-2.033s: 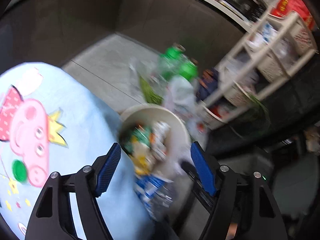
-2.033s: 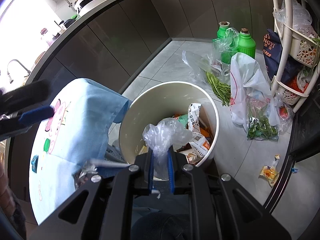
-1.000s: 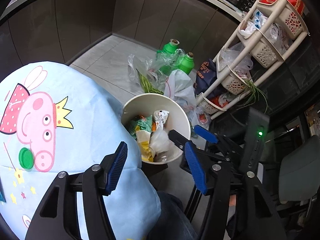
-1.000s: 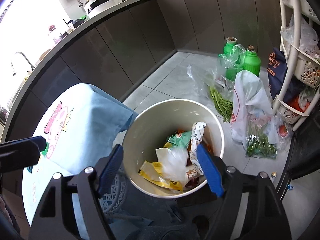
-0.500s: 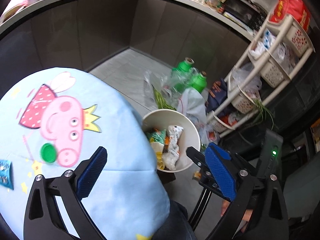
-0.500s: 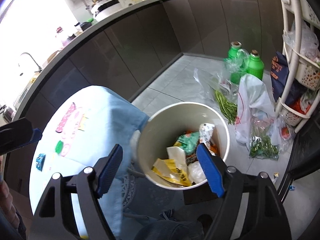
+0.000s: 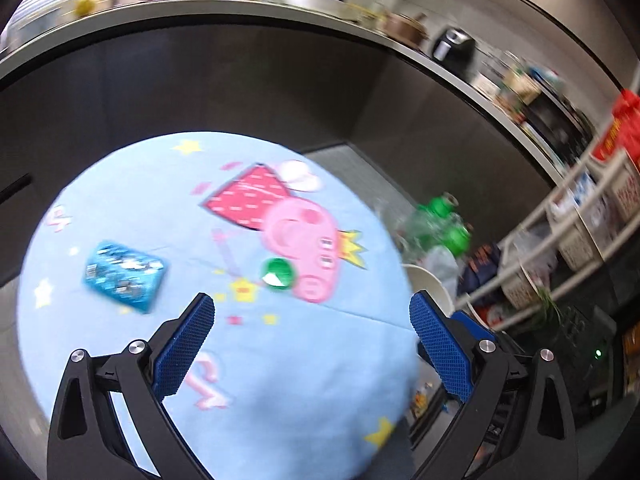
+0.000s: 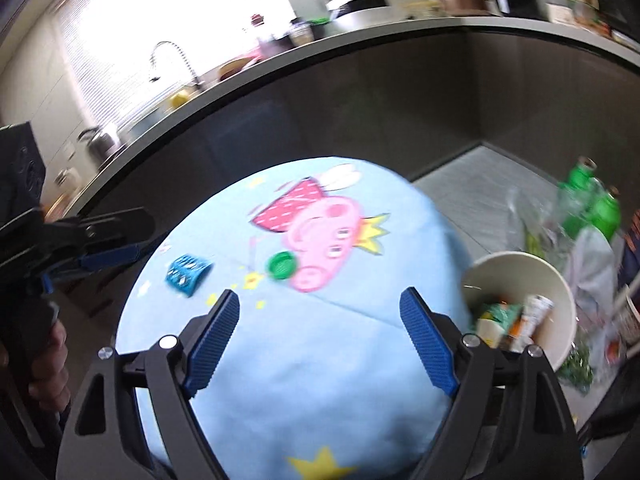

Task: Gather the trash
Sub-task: 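Move both tools back over the table toward the blister pack and lid, then grasp the blue blister pack with the left gripper while the right grasps the green lid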

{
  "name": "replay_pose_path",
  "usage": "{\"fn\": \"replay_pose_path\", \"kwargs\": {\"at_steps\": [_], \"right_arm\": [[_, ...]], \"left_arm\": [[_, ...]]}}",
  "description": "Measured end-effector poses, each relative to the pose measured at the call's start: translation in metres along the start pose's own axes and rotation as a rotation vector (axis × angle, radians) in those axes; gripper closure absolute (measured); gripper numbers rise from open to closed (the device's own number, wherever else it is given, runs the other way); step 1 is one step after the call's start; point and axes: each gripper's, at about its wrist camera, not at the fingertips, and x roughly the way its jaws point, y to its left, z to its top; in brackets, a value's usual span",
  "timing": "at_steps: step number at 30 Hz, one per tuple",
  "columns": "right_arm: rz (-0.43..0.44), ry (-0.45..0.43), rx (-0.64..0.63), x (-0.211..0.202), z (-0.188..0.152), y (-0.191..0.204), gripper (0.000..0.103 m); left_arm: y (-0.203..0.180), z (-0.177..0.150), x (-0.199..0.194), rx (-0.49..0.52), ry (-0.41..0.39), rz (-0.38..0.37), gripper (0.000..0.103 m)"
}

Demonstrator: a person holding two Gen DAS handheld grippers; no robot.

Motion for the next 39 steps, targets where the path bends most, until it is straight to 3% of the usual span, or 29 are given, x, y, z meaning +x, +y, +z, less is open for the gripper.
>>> {"fn": "replay_pose_path", "kwargs": {"at_steps": [4,11,15,17,27,35,39], "right_arm": [[0.055,0.056,-0.095,0.023,0.001,0.051,0.02],[0.126,0.173,-0.2,0.067,-0.024,0.12,0.025],[0.099,0.208,-0.196,0.087,-0.029,0.128,0.029],[0.041,0.198,-0.182,0.093,-0.023,0.122,0.03],[-0.101,0.2,-0.107,0.129,0.005,0.084,0.033],[-0.12,0.218,-0.123,0.154,0.009,0.081,0.033],[-0.113,0.224,-0.124,0.161,0.009,0.081,0.033]], "left_arm": [[0.064,-0.002,-0.017,-0.099,-0.024,0.082,0.009],[0.159,-0.011,-0.019,-0.211,0.005,0.154,0.009],[0.19,-0.016,-0.009,-0.221,0.033,0.17,0.009],[0.201,-0.015,-0.001,-0.21,0.043,0.184,0.009],[0.211,0.003,0.054,-0.124,0.116,0.151,0.009],[0.178,0.005,0.089,0.071,0.177,0.194,0.009],[0.174,0.005,0.1,0.1,0.194,0.215,0.009]]}}
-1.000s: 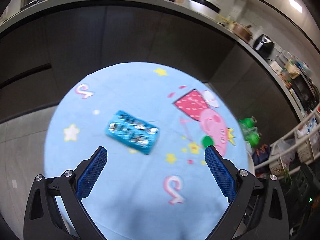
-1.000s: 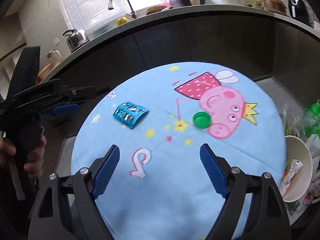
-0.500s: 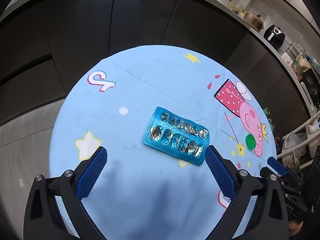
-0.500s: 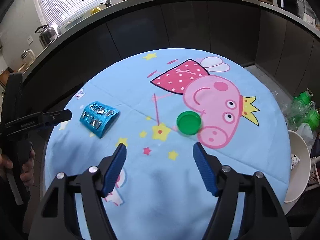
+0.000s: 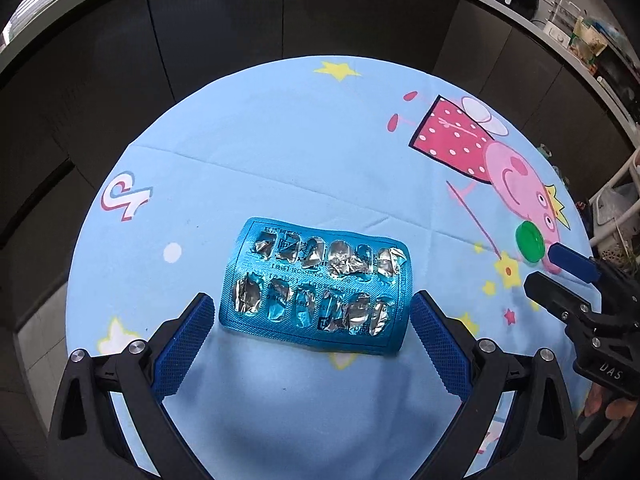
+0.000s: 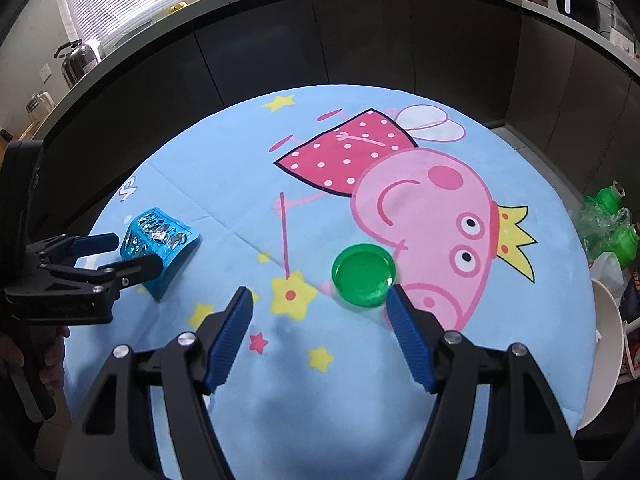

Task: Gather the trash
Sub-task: 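Grasp the blue blister pack with the left gripper while the right grasps the green lid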

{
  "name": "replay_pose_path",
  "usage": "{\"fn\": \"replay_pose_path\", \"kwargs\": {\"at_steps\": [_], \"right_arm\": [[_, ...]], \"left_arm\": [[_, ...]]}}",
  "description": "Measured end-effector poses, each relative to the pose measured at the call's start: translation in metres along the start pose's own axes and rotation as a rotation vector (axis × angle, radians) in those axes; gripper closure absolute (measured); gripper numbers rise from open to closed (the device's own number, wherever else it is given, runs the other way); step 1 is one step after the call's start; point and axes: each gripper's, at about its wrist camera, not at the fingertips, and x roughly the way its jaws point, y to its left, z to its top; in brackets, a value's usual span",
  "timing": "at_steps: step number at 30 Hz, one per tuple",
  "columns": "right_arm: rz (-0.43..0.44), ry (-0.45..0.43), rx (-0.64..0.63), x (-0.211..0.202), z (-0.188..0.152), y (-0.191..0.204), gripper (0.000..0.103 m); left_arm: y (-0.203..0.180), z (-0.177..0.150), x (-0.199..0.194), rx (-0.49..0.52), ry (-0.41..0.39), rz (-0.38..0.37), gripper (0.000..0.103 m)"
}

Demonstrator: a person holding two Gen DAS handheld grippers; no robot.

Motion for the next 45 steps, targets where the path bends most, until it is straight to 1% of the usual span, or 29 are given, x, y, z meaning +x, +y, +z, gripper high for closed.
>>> {"fn": "replay_pose_path", "kwargs": {"at_steps": [2,5,7,8,11,13,15,17,19,20,21,22,23,28,30,31,33,34,35,39,41,42,43,44,45], "right_arm": [[-0.007,0.003,-0.003,0.005,0.001,-0.001,0.033],[-0.014,0.005,-0.008,0.01,0.001,-0.003,0.032],[-0.016,-0.001,-0.017,0.01,0.002,-0.002,0.036],[-0.015,-0.004,-0.019,0.01,0.002,-0.003,0.042],[-0.032,-0.012,-0.017,0.01,0.002,-0.005,0.057],[-0.042,-0.013,-0.017,0.011,0.002,-0.007,0.063],[-0.047,-0.014,-0.014,0.01,0.002,-0.009,0.072],[-0.04,-0.014,-0.009,0.009,0.001,-0.012,0.075],[-0.033,-0.015,-0.003,0.008,0.0,-0.014,0.075],[-0.025,-0.02,0.0,0.007,0.0,-0.014,0.071],[-0.018,-0.029,0.003,0.005,-0.001,-0.014,0.065],[-0.019,-0.04,0.005,0.004,-0.001,-0.015,0.049],[-0.021,-0.05,0.002,0.003,-0.001,-0.014,0.044],[-0.036,-0.044,-0.026,0.011,0.003,-0.011,0.047],[-0.049,-0.046,-0.04,0.013,0.005,-0.009,0.053],[-0.047,-0.046,-0.045,0.013,0.005,-0.009,0.07],[-0.045,-0.043,-0.054,0.013,0.005,-0.008,0.07],[-0.034,-0.042,-0.056,0.012,0.004,-0.008,0.083],[-0.023,-0.038,-0.054,0.011,0.003,-0.009,0.097],[0.0,-0.05,-0.025,0.001,0.0,-0.013,0.097],[0.014,-0.049,-0.017,-0.001,0.001,-0.015,0.093],[0.017,-0.05,-0.015,-0.001,0.001,-0.016,0.087],[0.016,-0.056,-0.015,-0.002,0.003,-0.016,0.07],[0.015,-0.065,-0.018,-0.003,0.004,-0.015,0.061],[0.013,-0.069,-0.033,-0.001,0.007,-0.013,0.061]], "left_arm": [[-0.003,0.001,0.005,0.007,0.009,0.004,0.008],[-0.007,0.005,0.008,0.026,-0.001,0.037,0.008],[-0.008,0.007,0.008,0.03,0.0,0.042,0.008],[-0.009,0.008,0.009,0.029,0.0,0.044,0.008],[-0.01,0.009,0.01,0.027,-0.007,0.055,0.007],[-0.009,0.009,0.01,0.018,-0.01,0.056,0.007],[-0.007,0.009,0.01,0.004,-0.01,0.053,0.008],[-0.006,0.009,0.009,-0.004,-0.012,0.048,0.008],[-0.006,0.008,0.008,0.0,-0.014,0.053,0.009],[-0.007,0.008,0.008,0.002,-0.016,0.058,0.009],[-0.007,0.008,0.008,0.003,-0.017,0.061,0.009],[-0.007,0.007,0.007,0.001,-0.018,0.063,0.009],[-0.007,0.007,0.007,-0.002,-0.019,0.065,0.009],[-0.008,0.008,0.008,-0.012,-0.02,0.071,0.009],[-0.008,0.008,0.007,-0.009,-0.021,0.074,0.009],[-0.008,0.008,0.007,-0.008,-0.023,0.077,0.009],[-0.008,0.007,0.006,-0.011,-0.027,0.09,0.009],[-0.007,0.007,0.006,-0.013,-0.03,0.097,0.009],[-0.006,0.006,0.005,-0.017,-0.033,0.105,0.009],[-0.005,0.004,-0.005,-0.041,-0.054,0.1,0.009],[-0.008,0.004,-0.012,-0.038,-0.071,0.101,0.009],[-0.009,0.005,-0.015,-0.037,-0.078,0.1,0.009],[-0.01,0.005,-0.019,-0.038,-0.087,0.099,0.009],[-0.011,0.005,-0.023,-0.039,-0.099,0.097,0.009],[-0.011,0.005,-0.027,-0.041,-0.107,0.093,0.009]]}}
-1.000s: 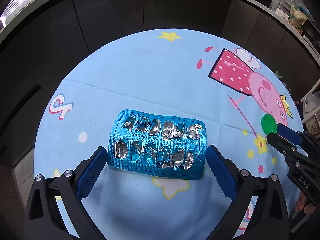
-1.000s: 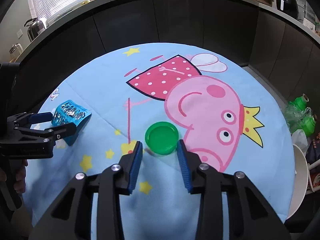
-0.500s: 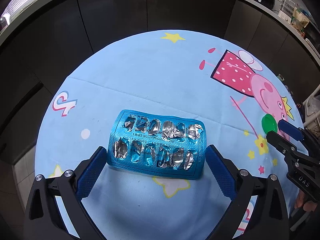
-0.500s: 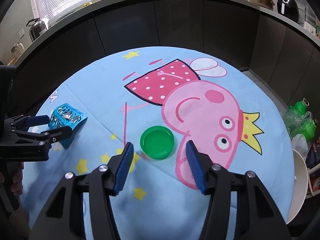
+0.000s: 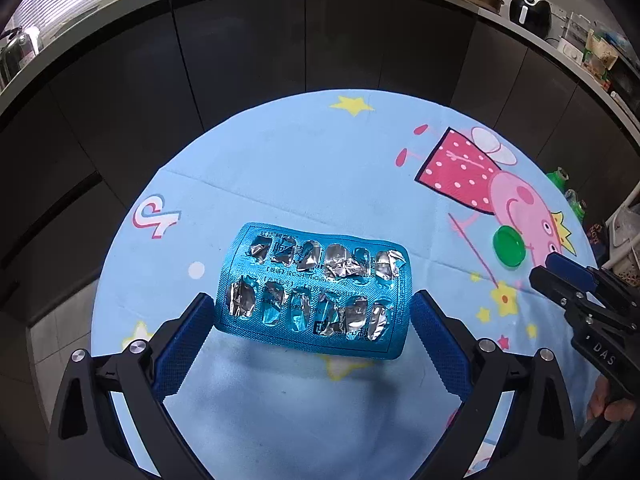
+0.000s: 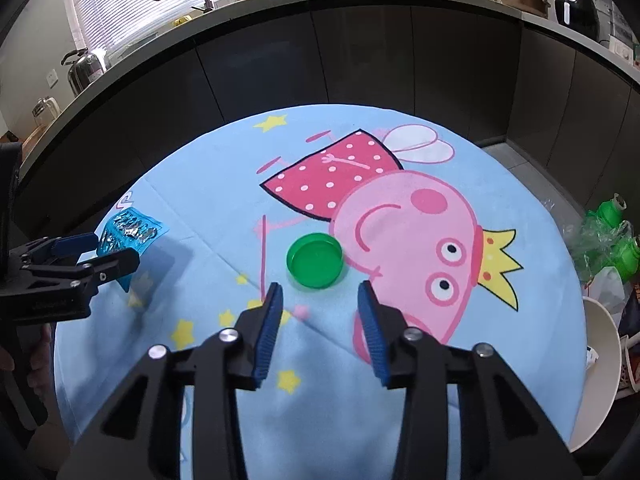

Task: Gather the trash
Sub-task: 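Grasp the blue blister pack with the left gripper while the right grasps the green lid, then carry the blister pack and green lid over the white bin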

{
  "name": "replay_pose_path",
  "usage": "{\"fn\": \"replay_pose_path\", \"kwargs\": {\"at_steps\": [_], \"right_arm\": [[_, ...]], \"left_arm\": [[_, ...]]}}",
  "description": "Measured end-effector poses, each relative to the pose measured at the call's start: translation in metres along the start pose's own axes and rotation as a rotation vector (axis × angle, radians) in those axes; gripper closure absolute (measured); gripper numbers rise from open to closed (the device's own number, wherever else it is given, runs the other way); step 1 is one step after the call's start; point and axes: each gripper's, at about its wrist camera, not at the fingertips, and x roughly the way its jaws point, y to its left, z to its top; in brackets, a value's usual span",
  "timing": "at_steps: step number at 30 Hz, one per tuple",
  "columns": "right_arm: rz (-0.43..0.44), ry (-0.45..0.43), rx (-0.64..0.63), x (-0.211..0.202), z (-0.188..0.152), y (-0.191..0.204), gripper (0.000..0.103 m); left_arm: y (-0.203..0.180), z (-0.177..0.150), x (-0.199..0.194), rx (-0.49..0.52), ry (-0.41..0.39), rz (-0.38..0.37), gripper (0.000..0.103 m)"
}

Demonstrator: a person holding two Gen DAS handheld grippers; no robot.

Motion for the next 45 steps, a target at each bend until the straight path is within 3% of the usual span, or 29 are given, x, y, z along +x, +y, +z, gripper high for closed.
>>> {"fn": "replay_pose_path", "kwargs": {"at_steps": [6,9,10,11,21,25,33,45], "right_arm": [[-0.022,0.035,-0.06,0.021,0.014,0.009,0.06],[-0.034,0.038,-0.1,0.029,0.018,0.017,0.052],[-0.039,0.041,-0.115,0.03,0.018,0.019,0.056],[-0.048,0.047,-0.133,0.032,0.017,0.021,0.066],[0.012,-0.039,-0.065,-0.013,0.01,0.006,0.067],[0.015,-0.099,0.021,-0.046,0.009,-0.022,0.067],[-0.077,-0.193,0.145,-0.103,-0.008,-0.094,0.067],[-0.207,-0.206,0.313,-0.148,-0.067,-0.195,0.067]], "left_arm": [[0.001,0.0,-0.015,-0.003,-0.028,-0.01,0.009],[0.007,0.001,-0.018,-0.017,-0.031,-0.015,0.009],[0.008,0.001,-0.019,-0.023,-0.033,-0.017,0.009],[0.01,0.002,-0.02,-0.028,-0.035,-0.02,0.009],[-0.018,0.012,-0.039,0.007,-0.078,-0.073,0.009],[-0.045,0.02,-0.054,0.042,-0.108,-0.116,0.009],[-0.123,0.039,-0.073,0.138,-0.139,-0.229,0.009],[-0.261,0.042,-0.049,0.274,-0.071,-0.416,0.009]]}}
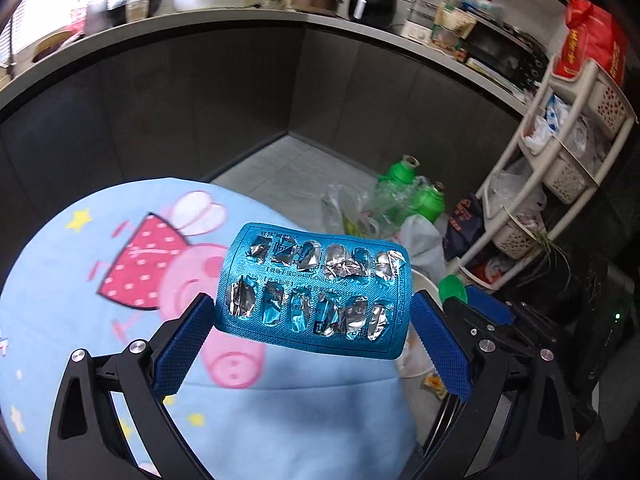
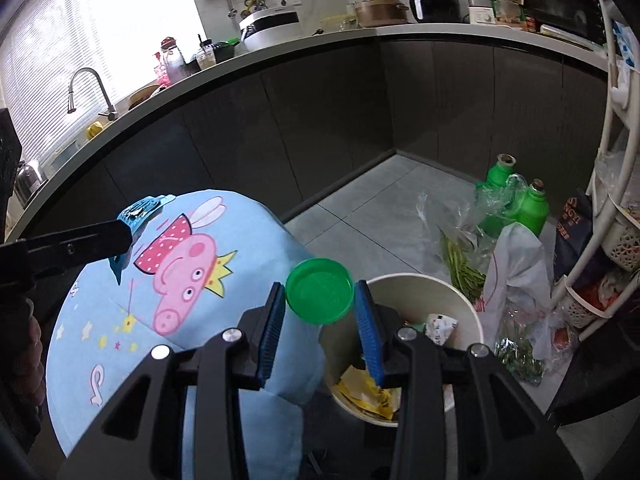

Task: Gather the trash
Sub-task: 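Carry the blister pack and green lid over the white bin, then open both grippers to drop the blister pack and lid into the bin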

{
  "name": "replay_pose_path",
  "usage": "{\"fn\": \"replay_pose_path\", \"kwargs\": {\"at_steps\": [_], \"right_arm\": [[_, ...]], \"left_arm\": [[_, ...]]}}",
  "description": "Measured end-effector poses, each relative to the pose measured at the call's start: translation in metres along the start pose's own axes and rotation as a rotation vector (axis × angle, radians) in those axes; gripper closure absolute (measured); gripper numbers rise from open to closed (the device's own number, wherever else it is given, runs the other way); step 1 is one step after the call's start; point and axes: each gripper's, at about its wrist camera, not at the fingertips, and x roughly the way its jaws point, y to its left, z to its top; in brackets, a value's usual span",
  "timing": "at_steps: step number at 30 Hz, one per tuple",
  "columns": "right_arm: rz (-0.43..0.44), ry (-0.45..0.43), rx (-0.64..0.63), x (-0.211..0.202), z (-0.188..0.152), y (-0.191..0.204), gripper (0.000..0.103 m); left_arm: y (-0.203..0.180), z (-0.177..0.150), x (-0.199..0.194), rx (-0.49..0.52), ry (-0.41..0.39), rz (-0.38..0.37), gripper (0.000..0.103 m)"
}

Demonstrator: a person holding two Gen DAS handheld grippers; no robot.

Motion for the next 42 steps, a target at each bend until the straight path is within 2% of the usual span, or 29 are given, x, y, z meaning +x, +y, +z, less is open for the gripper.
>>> {"fn": "replay_pose_path", "kwargs": {"at_steps": [10,14,20,30,42], "right_arm": [[-0.055,0.049,0.076,0.012,-0.026,-0.057,0.067],[-0.078,0.079,0.1,0.022,-0.036,-0.075,0.067],[-0.093,0.109,0.135,0.032,-0.048,-0.095,0.067],[-0.077,0.126,0.151,0.044,-0.054,-0.107,0.067],[-0.045,0.19,0.128,0.08,-0.062,-0.092,0.064]], "left_arm": [[-0.073,0.006,0.065,0.105,0.095,-0.1,0.009],[-0.092,0.004,0.092,0.121,0.144,-0.131,0.009],[-0.105,0.0,0.118,0.126,0.178,-0.135,0.009],[-0.103,0.002,0.128,0.1,0.186,-0.141,0.009],[-0.094,0.006,0.116,0.09,0.14,-0.083,0.009]]}}
